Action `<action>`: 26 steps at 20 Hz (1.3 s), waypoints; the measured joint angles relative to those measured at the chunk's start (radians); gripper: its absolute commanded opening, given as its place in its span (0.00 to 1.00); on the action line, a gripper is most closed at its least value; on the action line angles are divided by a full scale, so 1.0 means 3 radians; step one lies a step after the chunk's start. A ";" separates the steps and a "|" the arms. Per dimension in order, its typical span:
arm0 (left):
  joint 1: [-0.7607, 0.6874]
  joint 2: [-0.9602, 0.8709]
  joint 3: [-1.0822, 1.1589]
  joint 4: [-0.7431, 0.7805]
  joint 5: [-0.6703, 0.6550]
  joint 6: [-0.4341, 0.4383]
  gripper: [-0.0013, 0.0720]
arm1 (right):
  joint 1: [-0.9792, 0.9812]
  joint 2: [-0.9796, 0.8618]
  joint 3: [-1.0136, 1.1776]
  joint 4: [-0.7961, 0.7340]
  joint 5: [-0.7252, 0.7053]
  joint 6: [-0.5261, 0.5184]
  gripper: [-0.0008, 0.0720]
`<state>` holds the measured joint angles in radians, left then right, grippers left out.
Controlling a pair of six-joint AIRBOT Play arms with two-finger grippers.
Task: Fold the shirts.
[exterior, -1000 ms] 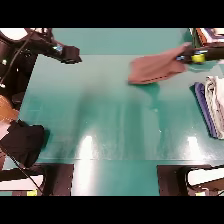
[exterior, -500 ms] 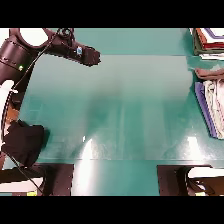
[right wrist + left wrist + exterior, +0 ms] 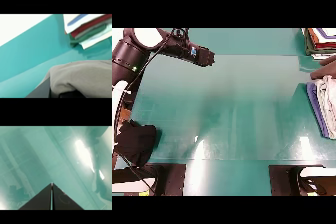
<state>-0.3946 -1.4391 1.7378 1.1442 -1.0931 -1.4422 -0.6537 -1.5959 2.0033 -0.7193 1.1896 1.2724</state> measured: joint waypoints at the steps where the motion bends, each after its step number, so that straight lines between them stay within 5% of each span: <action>1: 0.0000 -0.0001 0.0000 0.0000 -0.0001 0.0000 0.05 | -0.0038 0.0052 0.0006 0.0001 0.0038 0.0001 0.03; 11: 0.0000 -0.0001 0.0000 0.0001 -0.0099 0.0004 0.05 | -0.0604 0.0965 -0.1258 -0.0936 0.0492 -0.0011 0.04; 12: 0.0000 -0.0001 0.0000 0.0001 -0.0103 0.0008 0.05 | -0.0676 0.1069 -0.1456 -0.1081 0.0528 -0.0013 0.10; 14: 0.0000 -0.0001 0.0000 0.0000 -0.0113 0.0010 0.05 | -0.0816 0.1270 -0.1834 -0.1324 0.0585 -0.0018 0.51; 16: 0.0000 -0.0001 0.0000 0.0001 -0.0123 0.0011 0.05 | -0.0970 0.1438 -0.2171 -0.1575 0.0624 -0.0022 0.67; 21: 0.0000 -0.0001 0.0000 0.0001 -0.0169 0.0025 0.05 | -0.1306 0.1732 -0.2627 -0.1911 0.0664 -0.0022 0.67; 26: 0.0000 -0.0001 0.0000 0.0000 -0.0173 0.0031 0.05 | -0.1053 0.1905 -0.2729 -0.1649 0.0615 -0.0022 0.66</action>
<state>-0.3946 -1.4395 1.7378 1.1442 -1.1450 -1.4330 -0.9695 -1.0245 1.1847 -1.2140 1.3743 1.2659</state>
